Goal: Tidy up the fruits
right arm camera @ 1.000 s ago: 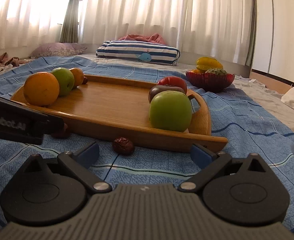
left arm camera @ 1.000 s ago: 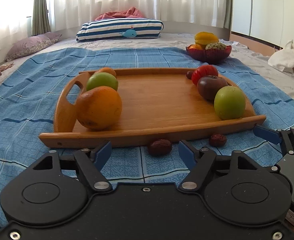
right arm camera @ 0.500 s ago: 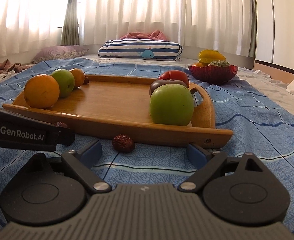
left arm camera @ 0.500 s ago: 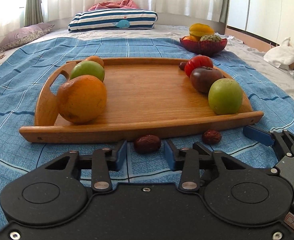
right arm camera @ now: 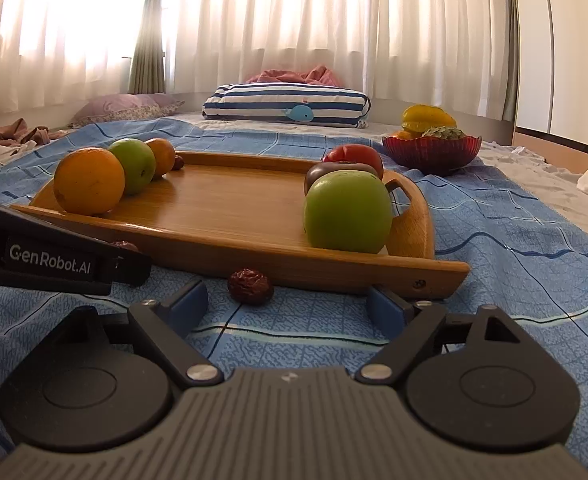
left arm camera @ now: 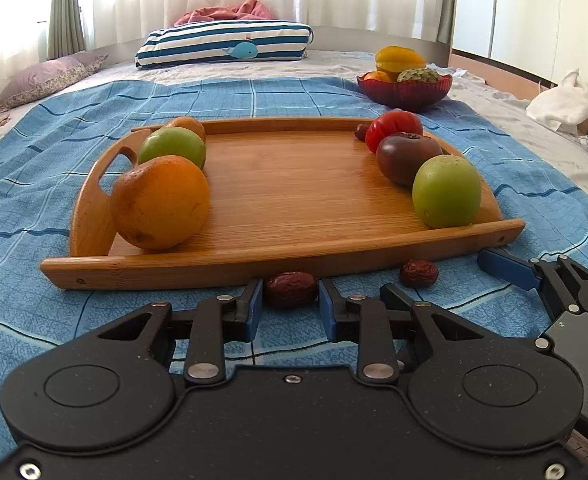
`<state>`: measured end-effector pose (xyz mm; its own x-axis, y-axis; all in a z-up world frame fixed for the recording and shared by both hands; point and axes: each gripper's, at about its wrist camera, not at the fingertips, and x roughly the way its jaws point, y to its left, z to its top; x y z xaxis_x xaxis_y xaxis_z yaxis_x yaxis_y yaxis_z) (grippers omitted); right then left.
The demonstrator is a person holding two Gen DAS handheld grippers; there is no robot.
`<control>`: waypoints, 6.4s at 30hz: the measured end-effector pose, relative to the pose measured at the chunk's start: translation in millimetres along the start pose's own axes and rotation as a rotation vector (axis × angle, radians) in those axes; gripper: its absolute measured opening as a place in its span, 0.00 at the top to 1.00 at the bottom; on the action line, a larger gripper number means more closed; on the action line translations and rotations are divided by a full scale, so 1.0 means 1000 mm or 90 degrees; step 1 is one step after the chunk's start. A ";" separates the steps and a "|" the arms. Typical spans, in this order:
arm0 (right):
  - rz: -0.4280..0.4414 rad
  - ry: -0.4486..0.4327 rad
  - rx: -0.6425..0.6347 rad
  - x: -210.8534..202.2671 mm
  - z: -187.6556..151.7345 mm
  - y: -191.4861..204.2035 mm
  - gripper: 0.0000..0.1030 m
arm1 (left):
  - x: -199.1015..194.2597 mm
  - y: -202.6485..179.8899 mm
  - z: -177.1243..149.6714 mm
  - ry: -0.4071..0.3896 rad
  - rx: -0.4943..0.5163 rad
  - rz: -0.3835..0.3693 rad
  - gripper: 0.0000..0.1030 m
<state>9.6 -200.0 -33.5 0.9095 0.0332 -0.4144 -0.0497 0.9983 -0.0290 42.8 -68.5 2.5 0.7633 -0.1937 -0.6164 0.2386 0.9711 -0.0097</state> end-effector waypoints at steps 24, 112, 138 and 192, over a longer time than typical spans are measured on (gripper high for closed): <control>0.023 0.023 0.026 -0.006 0.012 0.019 0.63 | -0.019 0.010 -0.003 -0.014 0.008 0.028 0.72; 0.010 -0.013 0.008 0.019 0.037 0.017 0.69 | 0.040 0.020 0.034 -0.020 -0.007 0.033 0.72; 0.010 -0.021 0.033 0.020 0.036 0.010 0.53 | 0.035 0.022 0.033 -0.024 -0.016 0.032 0.61; -0.041 0.037 0.056 -0.009 0.013 0.017 0.14 | -0.010 0.052 -0.009 -0.015 -0.047 0.074 0.14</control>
<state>6.4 -182.7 -18.3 0.8838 -0.0312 -0.4669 0.0467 0.9987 0.0216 41.9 -15.1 1.0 0.7973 -0.0821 -0.5979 0.1040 0.9946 0.0020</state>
